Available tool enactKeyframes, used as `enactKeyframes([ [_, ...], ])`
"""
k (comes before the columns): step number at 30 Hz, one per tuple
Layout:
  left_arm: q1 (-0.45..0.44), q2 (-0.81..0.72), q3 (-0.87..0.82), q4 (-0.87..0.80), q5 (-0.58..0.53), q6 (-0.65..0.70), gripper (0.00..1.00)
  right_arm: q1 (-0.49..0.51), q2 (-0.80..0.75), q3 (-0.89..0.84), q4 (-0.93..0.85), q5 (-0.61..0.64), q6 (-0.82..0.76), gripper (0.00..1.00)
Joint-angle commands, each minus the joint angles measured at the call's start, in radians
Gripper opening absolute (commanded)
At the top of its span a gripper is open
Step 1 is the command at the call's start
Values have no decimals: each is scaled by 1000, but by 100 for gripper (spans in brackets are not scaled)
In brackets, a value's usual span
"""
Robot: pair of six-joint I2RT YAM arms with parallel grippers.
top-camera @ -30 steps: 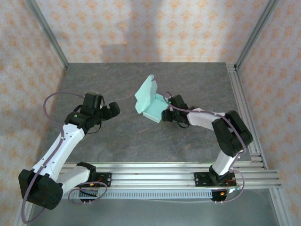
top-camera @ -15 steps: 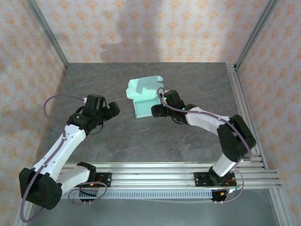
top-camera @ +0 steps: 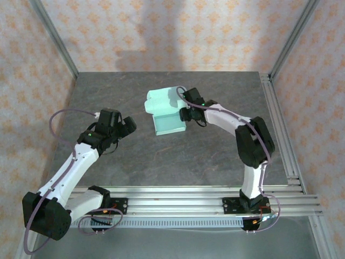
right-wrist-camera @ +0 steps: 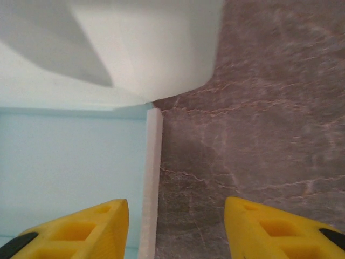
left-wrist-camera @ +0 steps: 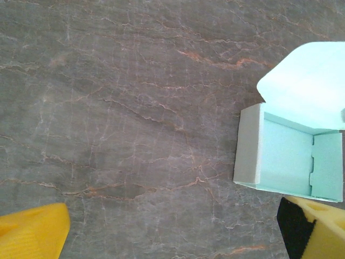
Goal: Fold the paper box
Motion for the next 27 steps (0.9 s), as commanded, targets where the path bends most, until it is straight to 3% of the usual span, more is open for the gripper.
enactKeyframes([
  [1,-6,-9,0,-33,-52,34,100,15,48,61,-63,29,3,49],
  [8,-6,-14,0,-32,-53,39,100,28,132,108,-94,71,28,34],
  [18,7,-46,-18,-40,-86,48,100,27,135,124,-103,75,48,0],
  [27,103,-64,-141,86,-63,-76,100,8,-132,-53,97,32,75,0],
])
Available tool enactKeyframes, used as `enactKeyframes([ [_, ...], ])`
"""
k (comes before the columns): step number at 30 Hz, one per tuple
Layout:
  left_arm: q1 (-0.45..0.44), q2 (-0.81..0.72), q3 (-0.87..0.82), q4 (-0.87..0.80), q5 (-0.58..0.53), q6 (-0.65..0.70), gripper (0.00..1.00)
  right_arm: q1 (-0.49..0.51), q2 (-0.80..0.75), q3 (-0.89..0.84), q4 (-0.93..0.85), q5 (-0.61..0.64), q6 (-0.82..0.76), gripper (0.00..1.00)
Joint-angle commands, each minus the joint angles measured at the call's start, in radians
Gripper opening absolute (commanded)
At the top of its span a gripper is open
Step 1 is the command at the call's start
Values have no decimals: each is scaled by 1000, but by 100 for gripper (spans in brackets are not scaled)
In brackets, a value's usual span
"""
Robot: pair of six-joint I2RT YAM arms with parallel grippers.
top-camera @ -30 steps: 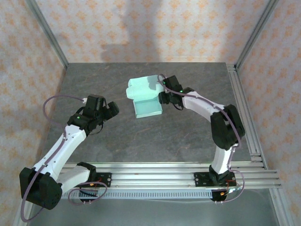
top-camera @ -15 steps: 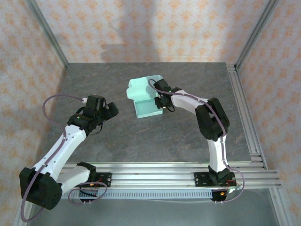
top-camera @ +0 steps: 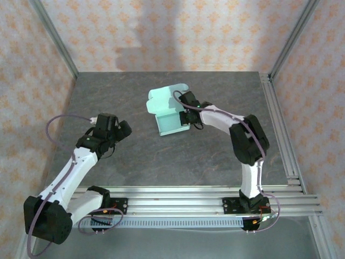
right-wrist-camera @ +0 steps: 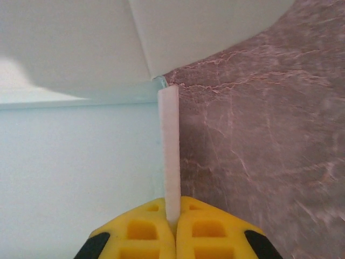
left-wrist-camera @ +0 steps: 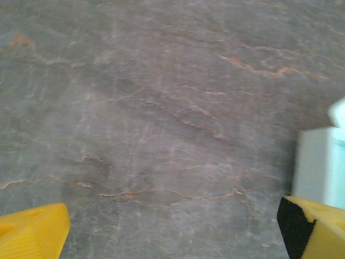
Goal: Fold the paper box
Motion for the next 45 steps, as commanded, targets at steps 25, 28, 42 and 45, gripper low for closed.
enactKeyframes([
  [25,-211,418,89,868,703,5,45,-23,-524,-452,834,-587,62,0],
  [28,-224,415,101,863,708,25,45,-18,-523,-453,835,-586,53,0],
  [42,-239,426,158,825,709,50,44,61,-505,-436,705,-499,-129,0],
  [45,-239,427,173,817,707,54,44,81,-494,-433,672,-460,-180,0],
])
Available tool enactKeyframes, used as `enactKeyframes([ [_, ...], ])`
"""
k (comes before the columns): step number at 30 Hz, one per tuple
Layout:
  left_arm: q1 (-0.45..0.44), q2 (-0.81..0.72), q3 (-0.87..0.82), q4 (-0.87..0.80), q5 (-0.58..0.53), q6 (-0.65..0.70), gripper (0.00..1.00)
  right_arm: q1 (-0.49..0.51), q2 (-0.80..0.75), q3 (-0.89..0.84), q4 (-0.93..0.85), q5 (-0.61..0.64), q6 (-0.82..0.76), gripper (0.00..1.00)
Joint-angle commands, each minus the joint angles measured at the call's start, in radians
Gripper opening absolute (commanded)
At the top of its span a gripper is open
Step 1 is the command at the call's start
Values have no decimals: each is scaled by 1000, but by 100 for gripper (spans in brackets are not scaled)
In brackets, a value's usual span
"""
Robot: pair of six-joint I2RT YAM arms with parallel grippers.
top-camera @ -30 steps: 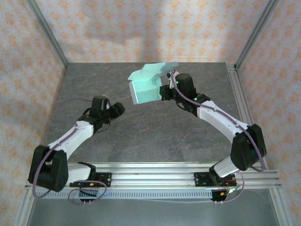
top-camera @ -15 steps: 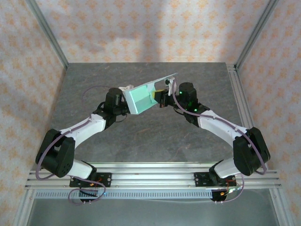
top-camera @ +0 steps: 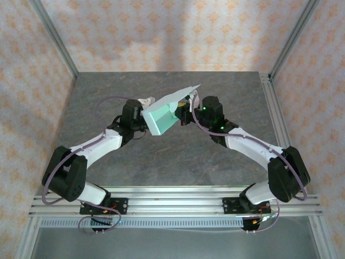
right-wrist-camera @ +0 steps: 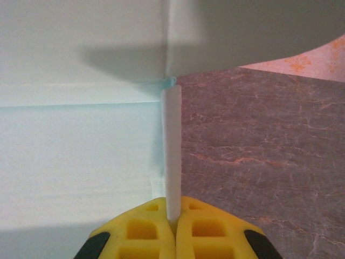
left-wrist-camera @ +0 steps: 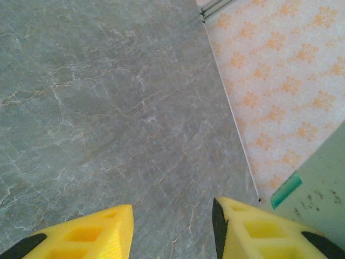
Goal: Fold the paper box
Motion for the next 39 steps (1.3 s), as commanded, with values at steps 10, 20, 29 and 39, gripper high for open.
enactKeyframes([
  [10,-15,-7,97,63,27,3,44,138,83,49,-158,197,-265,0],
  [20,-15,-24,96,35,18,20,44,181,128,87,-259,363,-417,0],
  [29,-7,-37,51,-31,-28,67,45,166,63,77,-263,373,-382,0],
  [39,18,-61,9,-56,-53,77,49,103,-19,38,-263,262,-313,0],
])
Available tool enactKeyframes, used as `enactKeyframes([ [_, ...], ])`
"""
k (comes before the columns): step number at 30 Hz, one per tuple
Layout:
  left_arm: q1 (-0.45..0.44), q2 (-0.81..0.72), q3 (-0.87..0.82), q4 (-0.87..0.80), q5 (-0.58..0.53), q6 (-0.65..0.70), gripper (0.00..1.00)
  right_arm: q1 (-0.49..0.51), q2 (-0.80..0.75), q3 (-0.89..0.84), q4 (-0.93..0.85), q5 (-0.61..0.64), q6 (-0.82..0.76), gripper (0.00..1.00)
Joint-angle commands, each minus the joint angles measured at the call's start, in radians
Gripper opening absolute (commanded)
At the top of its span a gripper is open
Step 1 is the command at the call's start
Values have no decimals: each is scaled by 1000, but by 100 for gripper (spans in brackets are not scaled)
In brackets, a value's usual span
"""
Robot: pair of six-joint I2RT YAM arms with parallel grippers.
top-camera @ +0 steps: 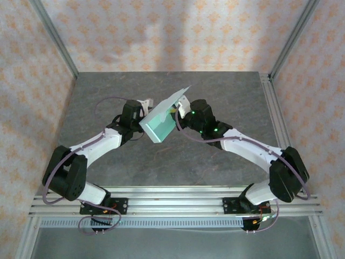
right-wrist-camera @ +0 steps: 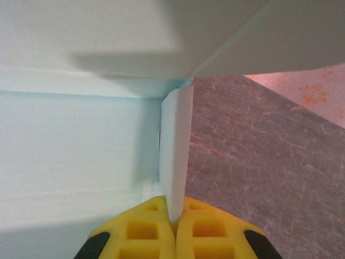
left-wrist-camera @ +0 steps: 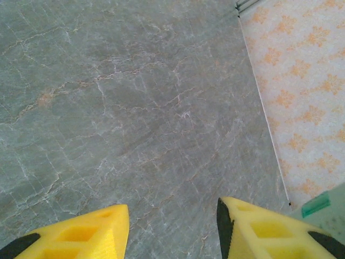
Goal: Fold the paper box
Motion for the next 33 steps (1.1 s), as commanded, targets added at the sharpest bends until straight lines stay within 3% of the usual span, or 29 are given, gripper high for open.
enactKeyframes([
  [1,3,-63,1,40,9,24,49,-17,-21,-31,-62,-22,14,0],
  [7,33,-72,-30,20,-50,28,58,-52,-59,-73,-33,-35,59,0],
  [13,139,-82,-190,142,-131,-86,65,-72,-85,-117,-33,2,94,0],
  [18,175,-187,-230,54,-236,-50,67,-86,-64,-148,-57,74,123,0],
  [33,211,-413,-227,-164,-348,38,72,-92,330,-29,-236,419,360,0],
])
